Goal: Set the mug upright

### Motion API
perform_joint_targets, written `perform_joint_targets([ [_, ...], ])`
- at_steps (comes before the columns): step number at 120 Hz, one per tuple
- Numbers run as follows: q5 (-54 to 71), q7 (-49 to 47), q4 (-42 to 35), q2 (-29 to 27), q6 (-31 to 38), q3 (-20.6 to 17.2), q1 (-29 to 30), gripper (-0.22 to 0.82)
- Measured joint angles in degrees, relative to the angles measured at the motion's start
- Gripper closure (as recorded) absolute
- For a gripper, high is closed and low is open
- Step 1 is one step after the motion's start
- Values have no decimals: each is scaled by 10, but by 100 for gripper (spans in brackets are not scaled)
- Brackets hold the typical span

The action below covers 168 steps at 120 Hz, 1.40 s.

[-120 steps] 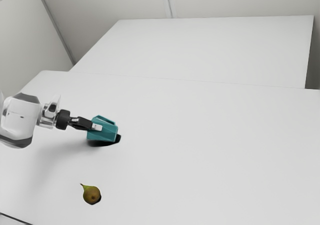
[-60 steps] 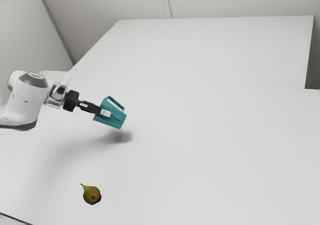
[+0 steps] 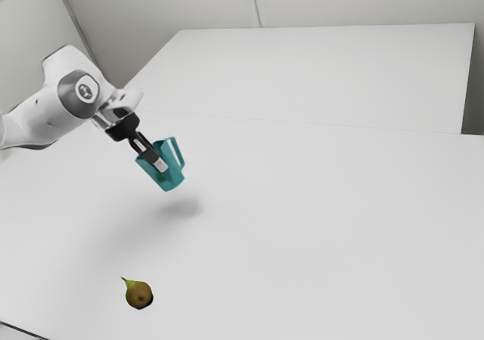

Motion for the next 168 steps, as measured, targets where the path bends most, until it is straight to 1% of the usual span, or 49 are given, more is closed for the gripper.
perform_joint_targets([
  [27,113,-121,-6,-26,15,-21,-10,79],
  [74,220,-304,-47,-42,51,-47,-34,79],
  [134,258,-467,-114,-39,132,-77,-43,79],
  [168,266,-536,-133,-35,153,-95,-44,79],
])
